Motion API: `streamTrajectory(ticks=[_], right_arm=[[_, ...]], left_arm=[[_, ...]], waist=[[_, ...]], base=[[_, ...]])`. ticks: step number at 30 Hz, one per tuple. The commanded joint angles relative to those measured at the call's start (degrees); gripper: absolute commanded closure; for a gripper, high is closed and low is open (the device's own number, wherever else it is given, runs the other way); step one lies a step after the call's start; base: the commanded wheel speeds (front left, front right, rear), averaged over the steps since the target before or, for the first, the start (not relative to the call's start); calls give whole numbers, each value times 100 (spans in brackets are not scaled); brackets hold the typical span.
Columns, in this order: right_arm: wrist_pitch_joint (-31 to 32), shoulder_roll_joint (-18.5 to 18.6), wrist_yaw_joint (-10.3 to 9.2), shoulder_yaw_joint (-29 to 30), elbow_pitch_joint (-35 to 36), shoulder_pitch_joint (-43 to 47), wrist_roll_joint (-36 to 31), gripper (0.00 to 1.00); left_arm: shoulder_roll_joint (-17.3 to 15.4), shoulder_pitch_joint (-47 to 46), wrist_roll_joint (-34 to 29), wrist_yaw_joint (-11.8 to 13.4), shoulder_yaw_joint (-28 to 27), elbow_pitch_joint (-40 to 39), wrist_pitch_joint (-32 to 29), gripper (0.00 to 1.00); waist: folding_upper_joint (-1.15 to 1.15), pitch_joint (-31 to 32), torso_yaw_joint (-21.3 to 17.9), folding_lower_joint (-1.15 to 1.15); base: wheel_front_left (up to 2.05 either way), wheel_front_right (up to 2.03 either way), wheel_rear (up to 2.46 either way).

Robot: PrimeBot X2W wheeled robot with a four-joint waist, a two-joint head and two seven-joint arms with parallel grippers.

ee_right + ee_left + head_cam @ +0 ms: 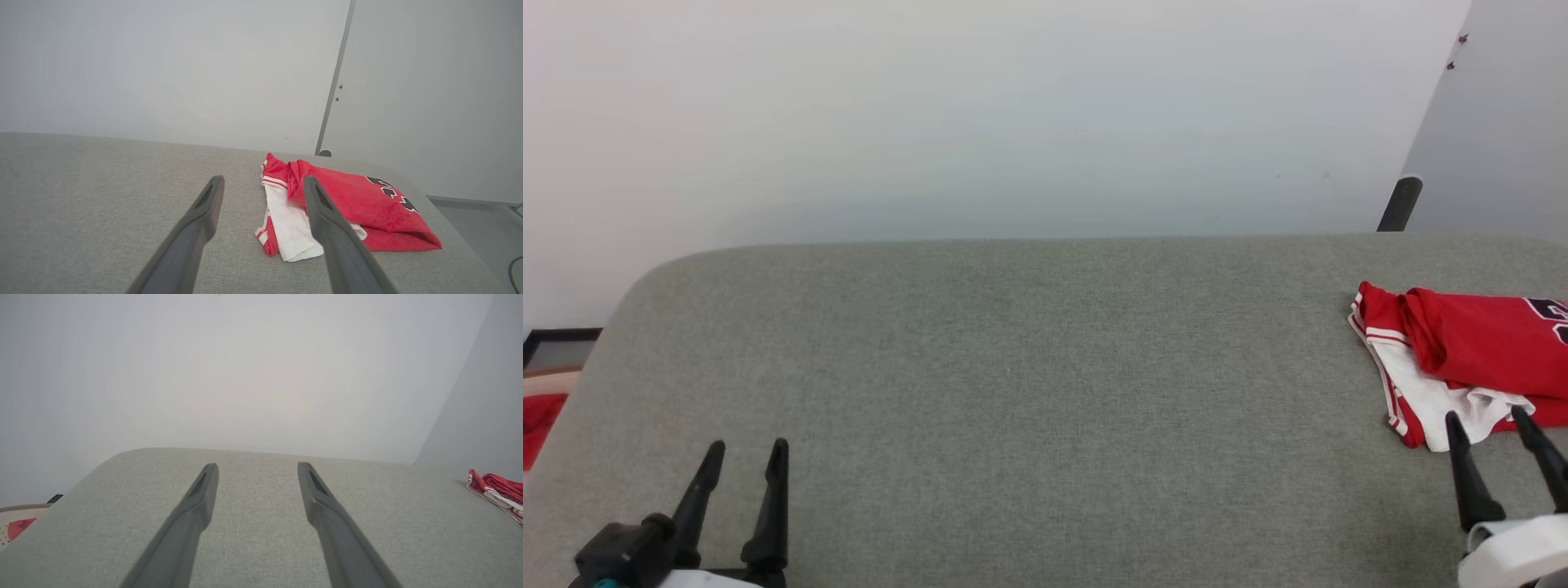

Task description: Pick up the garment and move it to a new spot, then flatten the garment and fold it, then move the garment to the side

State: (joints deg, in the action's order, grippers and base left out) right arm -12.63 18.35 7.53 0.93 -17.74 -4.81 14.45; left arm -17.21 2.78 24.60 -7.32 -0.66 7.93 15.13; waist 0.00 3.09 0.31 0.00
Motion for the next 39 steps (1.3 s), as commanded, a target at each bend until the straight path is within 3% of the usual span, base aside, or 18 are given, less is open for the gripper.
streamTrajectory(ticks=[1, 21, 22, 26, 39], right_arm=[[-57, -81, -9, 11, 81, 143, 13, 0], [-93, -459, -9, 201, 291, 681, 32, 0], [-96, -447, 0, 190, 276, 582, -6, 100], [-68, -548, 0, 186, 91, 677, 39, 100], [287, -718, -1, 263, 144, 517, 1388, 100]], left_arm=[[-30, 75, -20, -23, -21, -25, -6, 0], [-36, 159, -141, -23, 38, -78, -5, 0], [-25, 111, -123, -7, 38, -72, 0, 100], [117, 192, -86, -6, 70, 106, -20, 100], [342, -11, 1109, -8, -52, 191, -397, 100]], waist=[[0, 35, -21, 0], [0, 174, -32, 0], [0, 174, -35, 0], [0, 174, -32, 0], [0, 122, -32, 0]], base=[[0, 0, 0], [0, 0, 0], [0, 0, 0], [0, 0, 0], [0, 0, 0]])
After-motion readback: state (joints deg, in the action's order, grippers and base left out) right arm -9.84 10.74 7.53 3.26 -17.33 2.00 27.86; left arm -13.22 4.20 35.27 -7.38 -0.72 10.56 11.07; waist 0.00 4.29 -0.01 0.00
